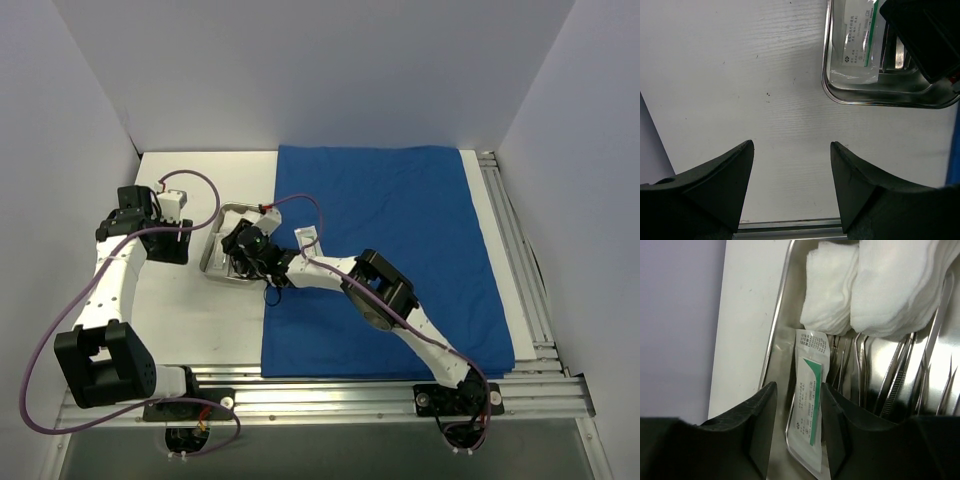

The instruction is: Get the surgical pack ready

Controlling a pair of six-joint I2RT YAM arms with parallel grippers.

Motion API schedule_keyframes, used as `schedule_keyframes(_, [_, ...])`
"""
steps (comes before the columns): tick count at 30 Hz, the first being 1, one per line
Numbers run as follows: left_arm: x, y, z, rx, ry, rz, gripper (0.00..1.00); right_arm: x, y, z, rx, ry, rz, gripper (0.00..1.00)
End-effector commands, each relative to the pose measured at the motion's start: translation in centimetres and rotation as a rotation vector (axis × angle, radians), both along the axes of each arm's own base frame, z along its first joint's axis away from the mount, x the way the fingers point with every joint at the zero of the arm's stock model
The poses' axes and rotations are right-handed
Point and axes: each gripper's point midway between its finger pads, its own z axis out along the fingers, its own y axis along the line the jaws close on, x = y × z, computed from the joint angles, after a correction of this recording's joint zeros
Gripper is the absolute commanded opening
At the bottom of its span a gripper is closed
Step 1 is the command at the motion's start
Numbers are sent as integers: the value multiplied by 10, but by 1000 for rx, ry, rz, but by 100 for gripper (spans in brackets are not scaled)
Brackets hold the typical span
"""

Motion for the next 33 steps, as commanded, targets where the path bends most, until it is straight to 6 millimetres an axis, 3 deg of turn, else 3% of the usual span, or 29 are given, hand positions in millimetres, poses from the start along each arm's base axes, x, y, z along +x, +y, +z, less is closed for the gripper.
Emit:
schedule_keyframes(1, [7, -1, 7, -15, -43, -4, 72, 3, -7, 111, 36, -185, -15, 38])
schedule_keyframes(2, [7, -1, 8, -15, -45, -4, 72, 1, -10, 131, 38, -209, -8, 39])
schedule_keyframes(4, [7, -1, 8, -16, -47, -4, 72, -1, -20, 142, -11, -227, 9, 44])
schedule_keyframes(5, [7, -3, 9, -19, -48, -9, 72, 1, -29, 157, -28, -252, 33, 46])
schedule_keyframes(8, [7, -3, 9, -21, -51, -14, 72, 10, -59, 156, -65, -200, 115, 46])
schedule_keyframes(9, [7, -3, 9, -20, -51, -13, 72, 9, -72, 136, -88, -159, 142, 46])
schedule_keyframes(11, [7, -3, 9, -23, -49, -12, 72, 11, -94, 131, -101, -129, 184, 47])
schedule_keyframes(12, [7, -3, 9, -24, -48, -14, 72, 17, -117, 112, -134, -82, 188, 48])
schedule_keyframes(15, [7, -4, 8, -27, -44, -14, 72, 24, -163, 81, -255, -1, 187, 51])
schedule_keyframes(19, [5, -4, 8, -26, -36, -14, 72, 13, -201, 32, -362, 136, 281, 51])
schedule_keyframes(26, [6, -3, 5, -25, -24, -12, 72, 14, -242, -9, -480, 237, 276, 52])
schedule_keyframes(32, [6, -3, 4, -23, -23, -13, 72, 22, -259, -31, -469, 280, 268, 52])
schedule_keyframes(33, [6, -2, 5, -23, -25, -11, 72, 22, -255, -35, -449, 280, 287, 52])
